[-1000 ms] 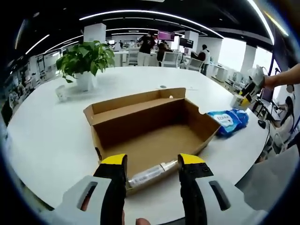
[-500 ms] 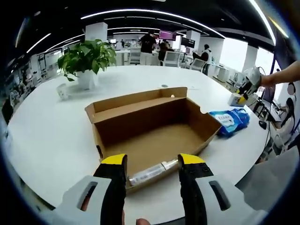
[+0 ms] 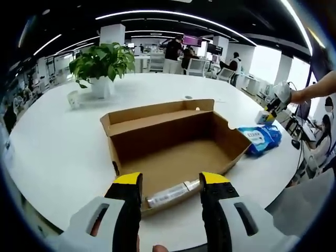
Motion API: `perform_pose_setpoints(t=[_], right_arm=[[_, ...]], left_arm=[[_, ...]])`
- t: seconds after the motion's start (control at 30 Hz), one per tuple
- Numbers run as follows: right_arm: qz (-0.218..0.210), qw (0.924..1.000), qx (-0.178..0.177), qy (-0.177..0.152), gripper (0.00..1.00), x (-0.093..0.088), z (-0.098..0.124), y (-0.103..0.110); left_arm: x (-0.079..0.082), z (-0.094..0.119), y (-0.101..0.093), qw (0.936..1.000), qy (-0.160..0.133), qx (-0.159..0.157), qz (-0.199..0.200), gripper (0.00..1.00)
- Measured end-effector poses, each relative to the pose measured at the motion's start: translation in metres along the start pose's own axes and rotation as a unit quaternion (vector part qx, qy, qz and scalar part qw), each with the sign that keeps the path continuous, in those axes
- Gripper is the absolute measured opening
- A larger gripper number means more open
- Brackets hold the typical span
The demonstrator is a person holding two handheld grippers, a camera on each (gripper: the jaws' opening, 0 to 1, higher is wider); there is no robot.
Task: Operate the shoe box by opening the lid, removing the specified soft item, and placing it in the target area until the item is outside and the box remains undamaged.
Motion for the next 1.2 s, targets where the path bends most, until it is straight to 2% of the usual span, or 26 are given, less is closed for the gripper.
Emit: perform_pose_setpoints(t=[0.3,0.47,0.9,1.2], right_arm=[[-0.002,1.0000,0.008,0.003,0.17,0.003,-0.014,0.000],[0.017,0.9998,0.010,0.010,0.17,0.000,-0.024,0.002],[0.086,0.9958,0.018,0.026,0.17,-0.003,-0.025,0.013],[0.087,0.9955,0.021,0.032,0.17,-0.003,-0.023,0.012]], left_arm=[[-0.001,-0.001,-0.001,1.0000,0.004,0.000,-0.002,0.44],[-0.001,-0.001,0.000,1.0000,0.005,0.002,0.000,0.44],[-0.002,-0.001,0.001,1.0000,0.007,0.001,-0.001,0.44],[-0.001,-0.002,-0.001,0.9999,0.009,-0.003,-0.005,0.44]])
Point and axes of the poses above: the point that each gripper's makers call its tool centre point, and the gripper's own axes: z roughly backward along the fingers, y roughly to its left, x roughly out of its top, the point moved 8 cm from there along z, roughly backward along the fingers, and after that the axes turned 13 degrees about -x, right-handed, at the moved point
